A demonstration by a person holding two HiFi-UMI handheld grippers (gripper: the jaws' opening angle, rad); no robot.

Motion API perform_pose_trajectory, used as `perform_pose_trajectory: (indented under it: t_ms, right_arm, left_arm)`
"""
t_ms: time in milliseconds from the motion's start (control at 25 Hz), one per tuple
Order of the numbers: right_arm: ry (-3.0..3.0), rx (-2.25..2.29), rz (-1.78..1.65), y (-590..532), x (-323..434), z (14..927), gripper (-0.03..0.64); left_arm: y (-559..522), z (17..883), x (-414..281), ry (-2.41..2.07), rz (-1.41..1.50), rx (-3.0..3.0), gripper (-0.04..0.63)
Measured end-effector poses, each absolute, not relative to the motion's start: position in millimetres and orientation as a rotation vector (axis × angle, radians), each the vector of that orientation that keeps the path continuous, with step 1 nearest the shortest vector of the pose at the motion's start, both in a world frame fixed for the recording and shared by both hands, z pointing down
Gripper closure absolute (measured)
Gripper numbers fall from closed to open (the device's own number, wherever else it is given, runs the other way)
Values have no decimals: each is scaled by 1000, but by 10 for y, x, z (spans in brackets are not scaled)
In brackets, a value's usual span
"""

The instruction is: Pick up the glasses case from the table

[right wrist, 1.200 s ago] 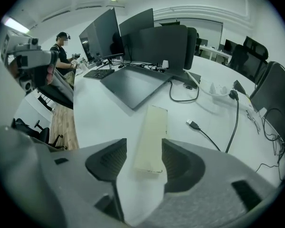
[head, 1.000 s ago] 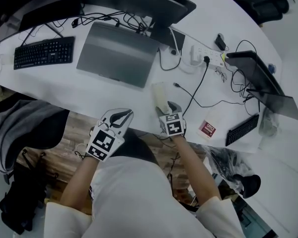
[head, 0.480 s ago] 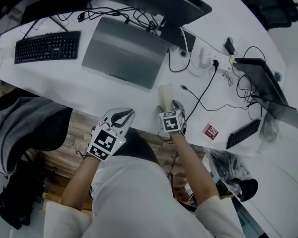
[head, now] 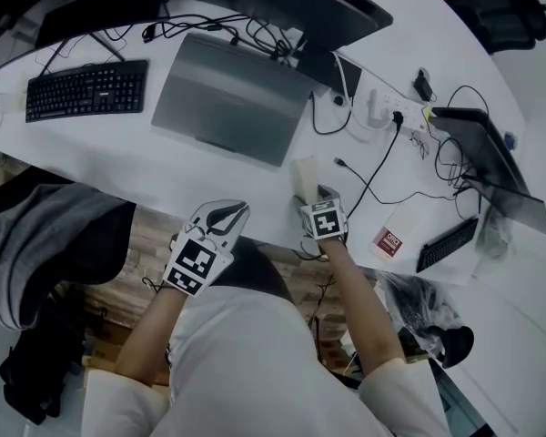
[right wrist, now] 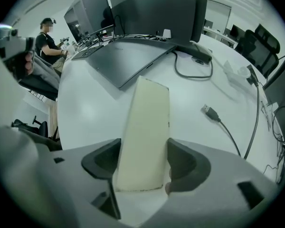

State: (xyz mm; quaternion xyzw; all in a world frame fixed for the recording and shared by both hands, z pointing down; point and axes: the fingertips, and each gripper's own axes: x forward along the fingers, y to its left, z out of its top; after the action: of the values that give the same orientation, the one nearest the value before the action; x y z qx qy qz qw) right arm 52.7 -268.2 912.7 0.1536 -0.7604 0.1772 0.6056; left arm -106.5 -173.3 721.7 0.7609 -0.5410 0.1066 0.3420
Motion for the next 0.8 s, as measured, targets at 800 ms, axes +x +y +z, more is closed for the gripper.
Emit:
perform_pose_trajectory:
  t_ms: [800]
  right_arm:
    - [-1917, 403, 892, -2663, 53, 8565, 318]
  left_arm:
    - [-1759, 6986, -1456, -1399, 312, 2045, 581]
